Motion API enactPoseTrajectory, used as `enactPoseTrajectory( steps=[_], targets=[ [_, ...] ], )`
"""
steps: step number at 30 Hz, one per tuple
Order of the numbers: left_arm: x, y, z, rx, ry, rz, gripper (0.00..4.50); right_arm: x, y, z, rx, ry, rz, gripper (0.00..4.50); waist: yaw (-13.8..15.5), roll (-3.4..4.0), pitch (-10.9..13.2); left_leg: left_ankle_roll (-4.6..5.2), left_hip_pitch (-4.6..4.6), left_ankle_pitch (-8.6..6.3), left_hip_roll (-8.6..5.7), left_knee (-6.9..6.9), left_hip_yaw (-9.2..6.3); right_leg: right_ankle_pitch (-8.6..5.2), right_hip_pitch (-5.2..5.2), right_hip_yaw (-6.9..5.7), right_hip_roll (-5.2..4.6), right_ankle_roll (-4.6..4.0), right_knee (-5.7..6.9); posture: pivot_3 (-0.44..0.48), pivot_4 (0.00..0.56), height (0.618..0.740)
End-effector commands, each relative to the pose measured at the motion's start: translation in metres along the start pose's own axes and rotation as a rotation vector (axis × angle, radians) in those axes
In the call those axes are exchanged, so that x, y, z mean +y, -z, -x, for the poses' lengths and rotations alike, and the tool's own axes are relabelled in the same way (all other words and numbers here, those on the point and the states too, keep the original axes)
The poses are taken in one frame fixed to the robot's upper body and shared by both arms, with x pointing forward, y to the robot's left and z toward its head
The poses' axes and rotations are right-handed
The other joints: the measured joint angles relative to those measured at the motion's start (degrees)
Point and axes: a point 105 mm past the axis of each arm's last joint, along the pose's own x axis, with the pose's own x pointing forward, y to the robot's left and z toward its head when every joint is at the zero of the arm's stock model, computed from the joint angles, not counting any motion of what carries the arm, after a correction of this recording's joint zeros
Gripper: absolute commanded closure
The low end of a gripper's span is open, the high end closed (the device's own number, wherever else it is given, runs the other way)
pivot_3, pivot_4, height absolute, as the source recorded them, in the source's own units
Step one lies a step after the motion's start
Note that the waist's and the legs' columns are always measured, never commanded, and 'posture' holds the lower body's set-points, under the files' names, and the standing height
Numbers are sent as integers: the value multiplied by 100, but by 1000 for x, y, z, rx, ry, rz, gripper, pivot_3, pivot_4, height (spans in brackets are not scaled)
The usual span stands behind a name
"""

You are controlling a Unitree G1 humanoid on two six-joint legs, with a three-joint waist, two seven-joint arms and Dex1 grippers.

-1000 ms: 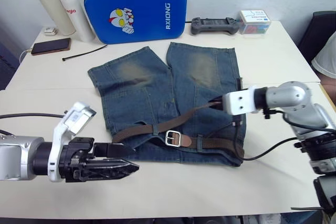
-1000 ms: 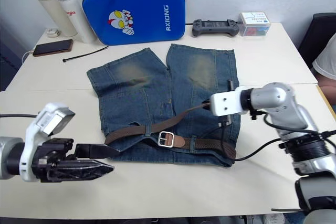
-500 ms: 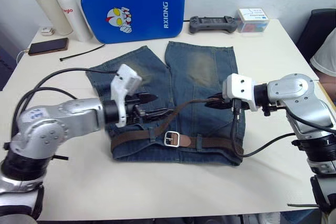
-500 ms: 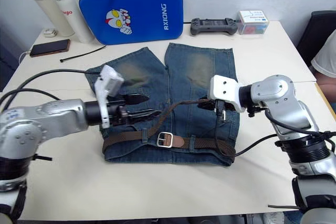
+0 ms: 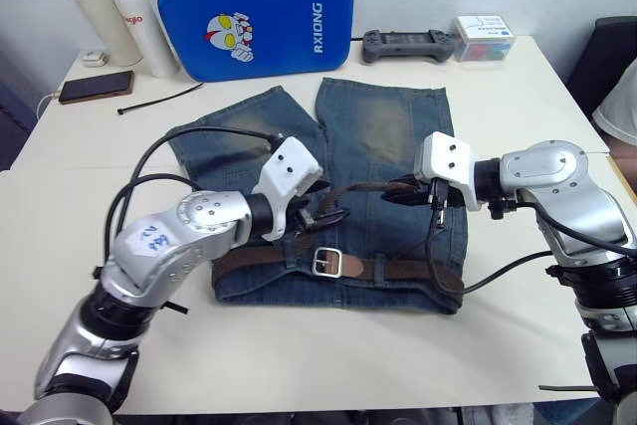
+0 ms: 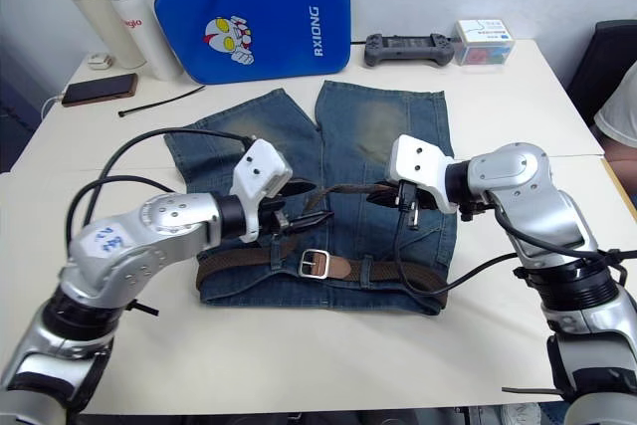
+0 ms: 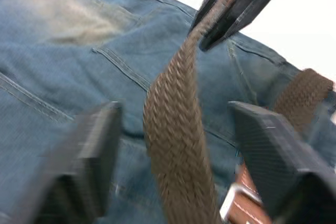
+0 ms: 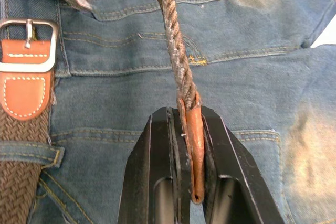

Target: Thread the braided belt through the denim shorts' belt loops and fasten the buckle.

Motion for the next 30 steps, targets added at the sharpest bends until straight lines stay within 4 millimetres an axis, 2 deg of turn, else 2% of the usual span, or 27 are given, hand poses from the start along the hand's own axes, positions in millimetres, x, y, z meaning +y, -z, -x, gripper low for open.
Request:
enactPoseTrajectory(
  steps=[1,4,9,11,12,16,17,19,22,30],
  targets=[
    [1,-11,-4,-71,-8,-33,2972,3,-11,2,-21,-2,37,4500,0,0,0,0,0,0,0,1,1,0,-1,1,0,0,1,0,150,740],
    [6,-13,-7,-81,-28,-45,4302,5,-12,2,-19,-1,31,4500,2,-1,1,0,0,0,0,3,1,0,-1,1,0,0,4,0,150,740],
    [7,-13,-6,-78,-11,-38,4411,11,-17,0,-60,-23,-48,4500,-1,-2,1,0,-1,0,0,6,2,0,-3,2,0,0,32,0,150,740],
    [10,-8,-1,-64,-15,10,4500,12,-19,3,-68,-30,-80,3486,-2,-2,1,0,-1,0,0,10,2,0,-3,2,0,0,33,0,150,740],
    [12,-4,1,-53,-19,29,4500,13,-20,4,-68,-31,-89,3265,-4,-2,1,0,-1,0,0,11,2,0,-3,2,0,0,34,0,150,740],
    [23,12,16,-20,-64,172,4500,10,-18,13,-52,-1,-113,1404,-1,-2,1,0,-1,0,1,13,2,0,-5,3,0,0,36,0,150,740],
    [25,15,20,-18,-75,206,4500,11,-17,13,-49,-1,-117,819,1,-2,1,1,-1,0,0,15,2,0,-4,3,0,0,35,0,150,740],
    [28,23,28,-37,-90,313,4500,23,-11,8,-38,-33,-129,35,3,-4,0,1,-2,-1,1,16,2,0,-4,3,-1,0,36,0,150,740],
    [30,30,37,-63,-119,414,4500,49,-4,-6,-29,-96,-137,35,3,-20,-6,2,1,-2,3,15,1,0,-3,1,0,0,42,0,150,740],
    [24,31,39,-77,-117,472,4500,90,7,-34,-41,-142,-167,35,4,-27,-8,2,-1,-3,1,47,2,0,0,3,-1,0,46,0,150,740]
  ],
)
